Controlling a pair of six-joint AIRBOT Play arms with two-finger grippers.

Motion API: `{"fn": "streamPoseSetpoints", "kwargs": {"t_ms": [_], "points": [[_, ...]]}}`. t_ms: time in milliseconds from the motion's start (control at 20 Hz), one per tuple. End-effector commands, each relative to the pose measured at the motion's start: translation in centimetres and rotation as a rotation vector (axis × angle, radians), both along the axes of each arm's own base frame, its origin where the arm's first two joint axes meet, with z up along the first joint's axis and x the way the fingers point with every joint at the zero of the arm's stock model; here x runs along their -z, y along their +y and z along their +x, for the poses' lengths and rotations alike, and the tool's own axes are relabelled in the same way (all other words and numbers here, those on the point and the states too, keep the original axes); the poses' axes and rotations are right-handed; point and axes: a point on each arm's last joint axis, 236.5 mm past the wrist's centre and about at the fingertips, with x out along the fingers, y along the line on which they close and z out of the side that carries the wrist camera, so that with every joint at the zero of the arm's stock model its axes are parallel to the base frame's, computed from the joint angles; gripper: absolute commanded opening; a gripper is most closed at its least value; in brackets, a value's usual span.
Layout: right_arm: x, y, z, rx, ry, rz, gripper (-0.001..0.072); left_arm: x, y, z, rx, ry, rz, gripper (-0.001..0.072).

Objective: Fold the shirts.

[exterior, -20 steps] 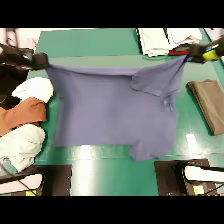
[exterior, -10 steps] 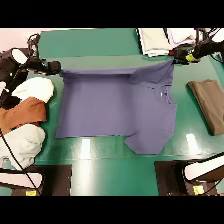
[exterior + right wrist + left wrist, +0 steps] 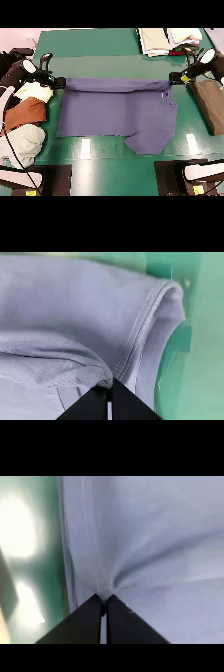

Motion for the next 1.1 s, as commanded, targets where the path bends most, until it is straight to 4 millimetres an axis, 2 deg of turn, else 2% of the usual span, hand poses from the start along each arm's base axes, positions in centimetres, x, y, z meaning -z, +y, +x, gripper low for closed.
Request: {"fn": "streamPoseSetpoints", "kwargs": {"t_ms": [0,50,100,150,200,300,350,400,500,650,700,800,900,950,1050], "points": [[1.8,0.2,-2.1,0.008,0.028,-0.002,0.0018,1.2,-0.4,-0.9,0.009,0.047,-0.013,0.0024],[1.8,0.2,-2.4,0.009,0.029,-0.002,0.0100,1.3,-0.4,-1.2,0.013,0.059,-0.014,0.0025],[1.6,0.2,-2.5,0.009,0.022,-0.003,0.0334,1.3,-0.4,-1.5,0.018,0.071,-0.010,0.0076],[0.9,0.2,-2.4,0.008,0.012,-0.004,0.0439,1.1,-0.4,-1.9,0.023,0.083,-0.011,0.0406],[-0.3,0.1,-2.4,0.006,-0.003,-0.007,0.0439,0.5,-0.1,-2.2,0.016,0.093,-0.006,0.0558],[-3.3,-0.7,-3.2,0.015,-0.036,-0.016,0.0439,-1.9,1.2,-3.2,0.007,0.091,0.003,0.0540],[-4.6,-1.1,-4.4,0.024,-0.038,-0.016,0.0439,-2.9,2.5,-4.2,-0.005,0.097,0.017,0.0540],[-5.5,-1.4,-5.8,0.033,-0.032,-0.015,0.0438,-3.6,3.6,-5.7,-0.024,0.116,0.018,0.0541],[-6.4,-2.0,-8.9,0.051,-0.019,-0.010,0.0439,-3.5,5.3,-9.8,-0.067,0.168,0.010,0.0541],[-6.3,-1.9,-12.0,0.069,-0.020,-0.008,0.0438,-0.8,5.7,-16.8,-0.111,0.258,-0.005,0.0541],[-6.2,-1.3,-12.7,0.068,-0.025,0.011,0.0438,0.3,5.3,-19.1,-0.110,0.294,-0.011,0.0541],[-6.1,0.1,-13.3,0.070,-0.038,0.067,0.0437,2.1,3.7,-22.5,-0.114,0.343,-0.057,0.0541],[-6.0,1.4,-13.7,0.065,-0.037,0.120,0.0437,3.3,2.9,-24.3,-0.123,0.372,-0.087,0.0541],[-5.4,1.6,-14.4,0.059,-0.001,0.123,0.0437,3.6,2.7,-24.6,-0.125,0.378,-0.094,0.0540],[-3.1,1.1,-17.3,0.063,0.119,0.118,0.0451,3.4,2.6,-24.4,-0.126,0.370,-0.096,0.0540]]}}
